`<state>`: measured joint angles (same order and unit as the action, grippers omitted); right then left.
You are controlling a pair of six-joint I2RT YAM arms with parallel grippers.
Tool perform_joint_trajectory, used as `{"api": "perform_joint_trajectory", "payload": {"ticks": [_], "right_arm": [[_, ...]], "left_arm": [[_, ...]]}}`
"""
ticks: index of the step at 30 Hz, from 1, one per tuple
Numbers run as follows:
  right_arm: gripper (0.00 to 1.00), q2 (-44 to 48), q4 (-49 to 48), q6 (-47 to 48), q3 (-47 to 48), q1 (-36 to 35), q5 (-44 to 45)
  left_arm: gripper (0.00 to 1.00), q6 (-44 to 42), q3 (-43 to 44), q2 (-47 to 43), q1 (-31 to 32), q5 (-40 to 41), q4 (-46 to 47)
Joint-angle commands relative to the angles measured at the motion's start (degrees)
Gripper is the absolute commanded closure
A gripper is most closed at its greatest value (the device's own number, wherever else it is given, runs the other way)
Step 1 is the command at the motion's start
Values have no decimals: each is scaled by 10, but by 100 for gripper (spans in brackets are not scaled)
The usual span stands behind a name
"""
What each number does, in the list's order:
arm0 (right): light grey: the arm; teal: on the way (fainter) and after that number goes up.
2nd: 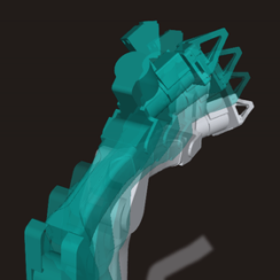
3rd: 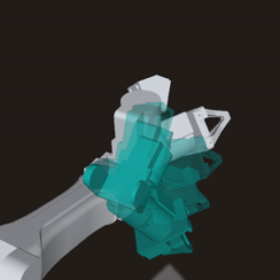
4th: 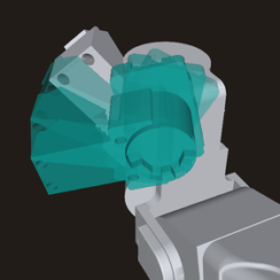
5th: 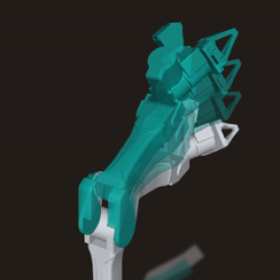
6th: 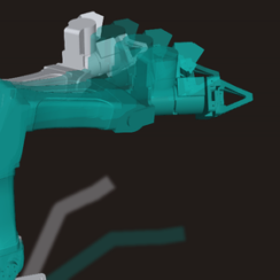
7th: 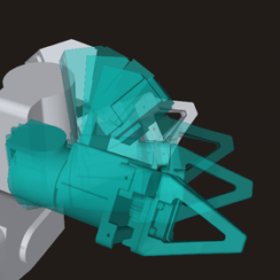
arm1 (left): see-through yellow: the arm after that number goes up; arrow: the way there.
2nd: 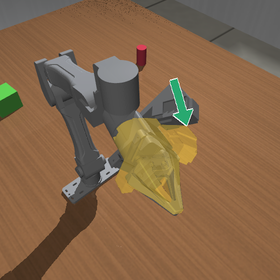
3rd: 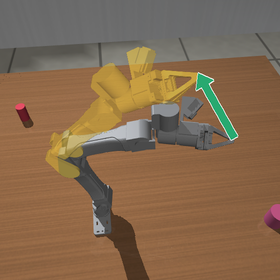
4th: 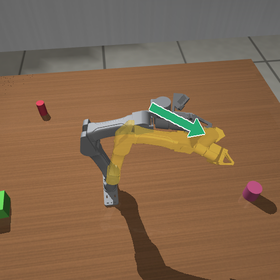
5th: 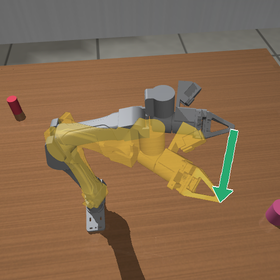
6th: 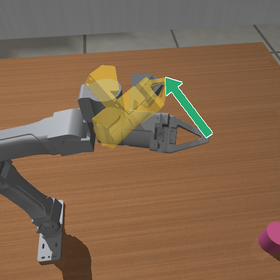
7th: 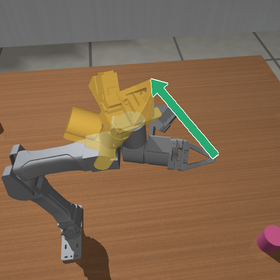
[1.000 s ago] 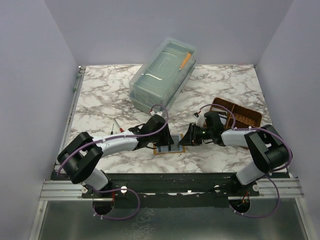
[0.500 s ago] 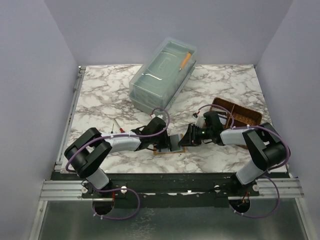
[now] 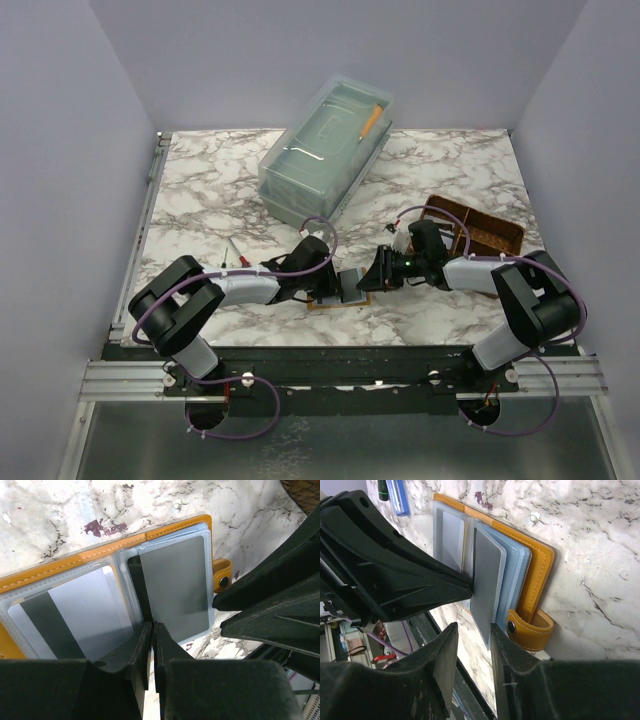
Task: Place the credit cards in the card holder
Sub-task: Turn over the card holder at the center of the board.
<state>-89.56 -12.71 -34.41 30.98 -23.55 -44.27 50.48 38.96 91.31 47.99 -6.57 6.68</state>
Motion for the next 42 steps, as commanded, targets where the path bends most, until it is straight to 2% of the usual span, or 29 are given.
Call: {"api": "perform_joint_trajectory", "payload": {"ticks": [1, 15, 24, 29, 35, 38, 42], "right_arm": [[64, -9, 10, 10, 13, -1, -13], [62, -12, 20, 13, 6, -4, 9], [73, -17, -10, -11, 13, -23, -10], [72, -7, -23, -28, 10, -27, -20], [65, -14, -26, -33, 28, -38, -30], [64, -31, -30, -40, 48, -54, -31], [63, -51, -63, -71, 68, -80, -38]], "left_arm": [[86, -1, -21, 8, -2, 2, -26], [88, 3, -41, -5, -3, 3, -19], [88, 5, -42, -7, -3, 2, -15], [88, 5, -44, -23, -3, -1, -14], [71, 6, -48, -95, -5, -4, -25], [63, 8, -42, -161, -7, 5, -62], [58, 8, -38, -278, -10, 32, -144]]}}
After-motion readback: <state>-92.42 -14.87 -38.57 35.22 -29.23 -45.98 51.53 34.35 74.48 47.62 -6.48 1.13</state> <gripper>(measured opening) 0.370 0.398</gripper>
